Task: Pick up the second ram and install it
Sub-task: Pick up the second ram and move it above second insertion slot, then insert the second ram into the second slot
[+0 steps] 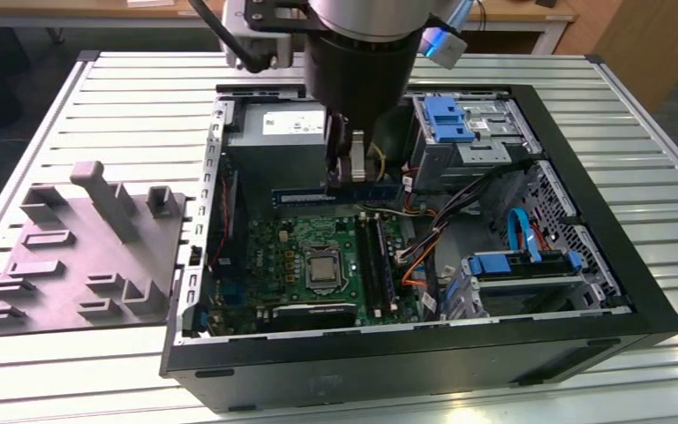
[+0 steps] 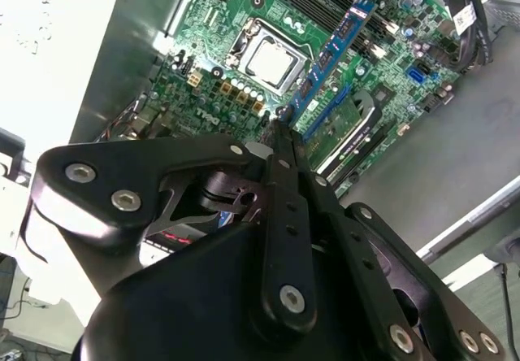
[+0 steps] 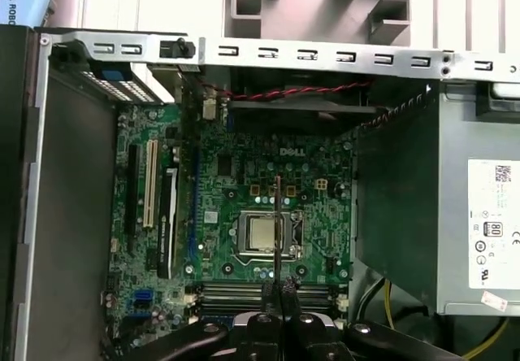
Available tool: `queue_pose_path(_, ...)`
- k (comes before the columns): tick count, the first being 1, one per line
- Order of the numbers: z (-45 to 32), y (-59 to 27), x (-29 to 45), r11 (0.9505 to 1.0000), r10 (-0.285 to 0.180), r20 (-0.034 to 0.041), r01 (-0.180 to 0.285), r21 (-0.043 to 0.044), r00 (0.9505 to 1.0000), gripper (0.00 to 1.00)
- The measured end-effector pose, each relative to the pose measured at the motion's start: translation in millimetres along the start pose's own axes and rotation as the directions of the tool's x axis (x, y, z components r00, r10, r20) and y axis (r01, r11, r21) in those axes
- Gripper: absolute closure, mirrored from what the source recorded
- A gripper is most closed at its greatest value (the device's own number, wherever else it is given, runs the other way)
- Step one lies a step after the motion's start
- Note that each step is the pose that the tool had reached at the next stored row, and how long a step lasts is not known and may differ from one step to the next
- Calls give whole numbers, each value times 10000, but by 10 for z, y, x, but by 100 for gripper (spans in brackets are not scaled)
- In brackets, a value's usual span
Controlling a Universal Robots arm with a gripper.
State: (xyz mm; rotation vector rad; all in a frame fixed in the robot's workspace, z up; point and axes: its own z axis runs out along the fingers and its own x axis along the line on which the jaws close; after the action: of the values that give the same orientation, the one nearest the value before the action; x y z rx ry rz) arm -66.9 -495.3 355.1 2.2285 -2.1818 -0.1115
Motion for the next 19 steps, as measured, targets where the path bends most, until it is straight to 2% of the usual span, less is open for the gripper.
queue_pose_path(8, 125, -10, 5, 10000, -5, 0, 5, 0, 10000, 89)
queue_pose_path(13, 166, -14, 6, 10000, -5, 0, 5, 0, 10000, 89)
queue_pose_path(19, 172, -14, 6, 10000, -5, -1, 5, 0, 10000, 89)
